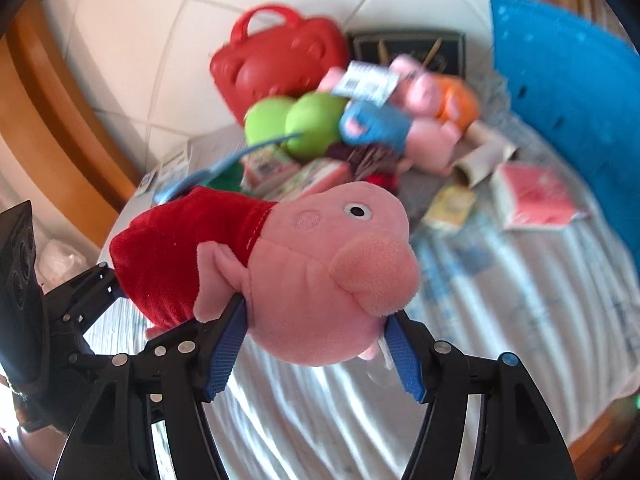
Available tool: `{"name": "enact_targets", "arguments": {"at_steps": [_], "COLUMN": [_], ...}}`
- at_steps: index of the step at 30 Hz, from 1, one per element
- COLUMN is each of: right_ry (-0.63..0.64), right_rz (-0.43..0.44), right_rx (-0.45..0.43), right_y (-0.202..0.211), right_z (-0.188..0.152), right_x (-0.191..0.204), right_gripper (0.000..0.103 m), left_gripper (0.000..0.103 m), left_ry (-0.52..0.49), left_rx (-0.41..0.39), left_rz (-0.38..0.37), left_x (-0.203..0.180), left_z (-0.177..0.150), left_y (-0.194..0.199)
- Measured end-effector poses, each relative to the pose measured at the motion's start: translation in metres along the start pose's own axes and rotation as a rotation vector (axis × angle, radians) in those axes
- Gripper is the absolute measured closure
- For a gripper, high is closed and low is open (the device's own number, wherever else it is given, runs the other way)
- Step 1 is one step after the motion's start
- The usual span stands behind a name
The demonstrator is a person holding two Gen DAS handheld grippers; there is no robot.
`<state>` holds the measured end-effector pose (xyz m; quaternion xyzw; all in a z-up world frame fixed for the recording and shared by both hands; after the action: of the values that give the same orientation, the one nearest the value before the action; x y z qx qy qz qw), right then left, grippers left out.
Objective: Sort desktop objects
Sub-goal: 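Carry the plush pig into the blue crate and open the right tool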
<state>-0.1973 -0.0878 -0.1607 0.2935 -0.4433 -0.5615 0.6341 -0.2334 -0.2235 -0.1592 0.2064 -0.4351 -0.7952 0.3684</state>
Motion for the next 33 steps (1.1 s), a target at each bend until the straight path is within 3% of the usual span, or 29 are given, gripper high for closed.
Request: {"name": "enact_targets", "arguments": {"at_steps": [9,23,28,33], "right_ry": [0.007,0.035,-0.037,-0.135], "right_rz": [-0.086,-0.173,-0.192,-0.190], "right_rx": [-0.148,-0.330,-0.342,-0.308], "right_y": [0.096,0.248,0.285,0.292], "right_z": [0.031,0.118,0.137,0.137], "right_x": [-0.069,-0.265,-0.353,-0.432], "right_gripper": [0.037,0.036,0.036,0.036], "left_gripper": [0.041,0.041,0.041,0.041], "left_ry": [-0.050,-0.099,-0.140,-0.195], "left_rx": [-0.160,-0.340,-0.310,-0.207], "left_rz": [-0.029,-0.032,-0.070,-0.104], "left_x": [-0.079,-0.255,-0.322,-0.386], "left_z": [0.095,0.297,0.360,0.406], "left_y": [0.033,0.046,0.029,-0.005]}}
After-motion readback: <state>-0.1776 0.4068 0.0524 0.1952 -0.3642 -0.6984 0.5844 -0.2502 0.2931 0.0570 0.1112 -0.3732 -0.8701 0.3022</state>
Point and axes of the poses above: each gripper's, at about its wrist camera, not at the fingertips, and y roughly against the way its jaws point, x to its left, z to its top, the point moved 2 cm from there along -y, roughly the way its jaws point, and after that the axes turned 11 degrees about x, right-handed, at the moved point
